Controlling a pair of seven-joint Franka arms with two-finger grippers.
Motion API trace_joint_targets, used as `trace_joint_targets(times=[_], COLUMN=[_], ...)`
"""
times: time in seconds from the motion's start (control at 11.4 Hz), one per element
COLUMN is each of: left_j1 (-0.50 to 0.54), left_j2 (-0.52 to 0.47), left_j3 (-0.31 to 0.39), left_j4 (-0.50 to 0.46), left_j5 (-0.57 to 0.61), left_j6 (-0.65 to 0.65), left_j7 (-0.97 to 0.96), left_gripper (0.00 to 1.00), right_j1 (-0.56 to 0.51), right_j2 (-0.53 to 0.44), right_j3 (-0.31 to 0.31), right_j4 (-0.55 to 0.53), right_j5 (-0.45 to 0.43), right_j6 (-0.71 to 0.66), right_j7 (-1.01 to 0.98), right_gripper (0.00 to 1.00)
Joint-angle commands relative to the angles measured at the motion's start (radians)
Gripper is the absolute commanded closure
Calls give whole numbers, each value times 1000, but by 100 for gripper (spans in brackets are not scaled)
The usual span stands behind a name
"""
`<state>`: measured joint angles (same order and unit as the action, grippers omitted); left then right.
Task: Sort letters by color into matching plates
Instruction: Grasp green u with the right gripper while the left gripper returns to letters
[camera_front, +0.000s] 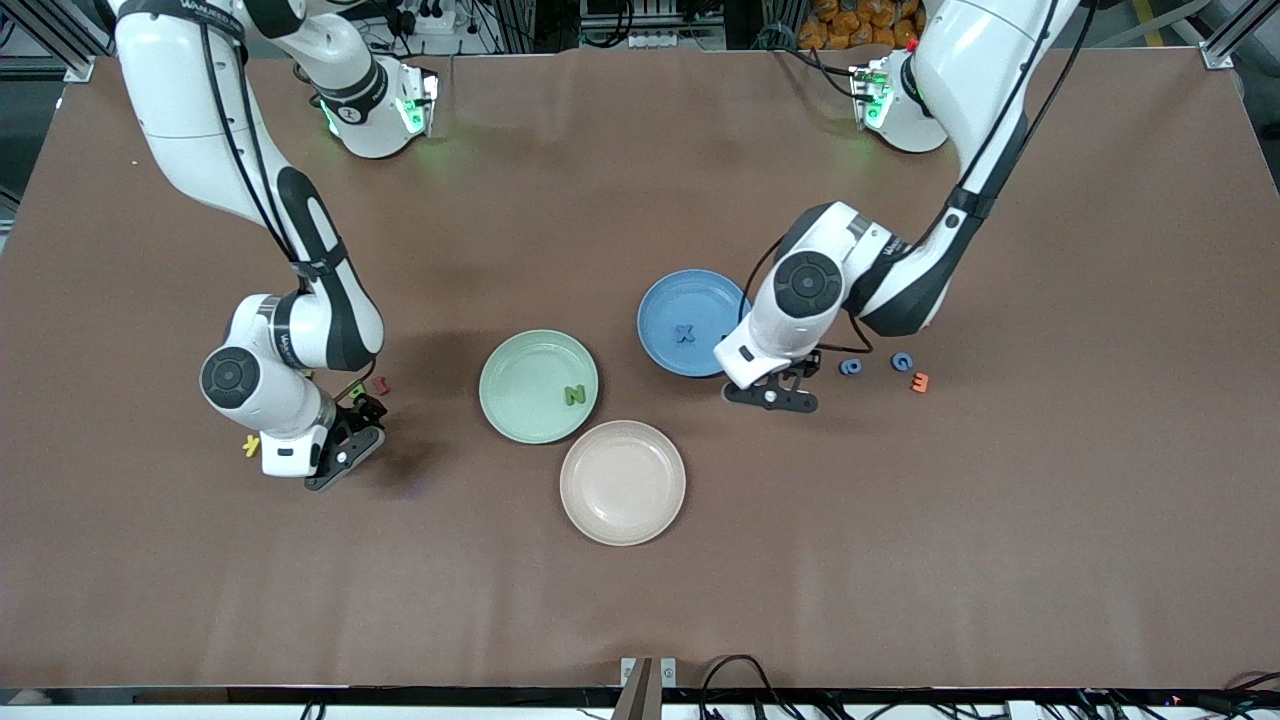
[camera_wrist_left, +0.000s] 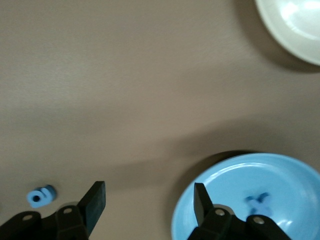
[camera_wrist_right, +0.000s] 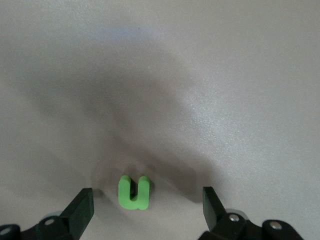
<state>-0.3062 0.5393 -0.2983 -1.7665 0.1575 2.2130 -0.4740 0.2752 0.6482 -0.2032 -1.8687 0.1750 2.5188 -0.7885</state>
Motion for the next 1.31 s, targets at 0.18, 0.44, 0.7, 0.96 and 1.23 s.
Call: trace_joint_targets(times=[0.18, 0.44, 0.7, 0.96, 1.23], left_j1=[99, 185, 258, 265, 254], left_j2=[-91, -139, -189, -188, -183], left_j3=[-8, -18, -19, -18, -19], left_j4=[-123, -184, -327, -384, -404], left_j5=[60, 80, 79, 73, 76], left_j6=[-13, 5, 176, 246, 281], left_j7=[104, 106, 87, 8, -115], left_gripper=[20, 21, 22, 23, 24], right_j1=[-8, -8, -7, -5, -5], right_j2=[13, 13, 11, 2, 2], right_j3=[13, 11, 13, 13, 13], right_j4=[0, -1, -1, -10, -12], right_j5=[-8, -9, -9, -8, -8], right_j6=[35, 37, 37, 35, 35], right_j7=[-12, -14, -12, -12, -12], right_gripper=[13, 32, 41, 53, 66])
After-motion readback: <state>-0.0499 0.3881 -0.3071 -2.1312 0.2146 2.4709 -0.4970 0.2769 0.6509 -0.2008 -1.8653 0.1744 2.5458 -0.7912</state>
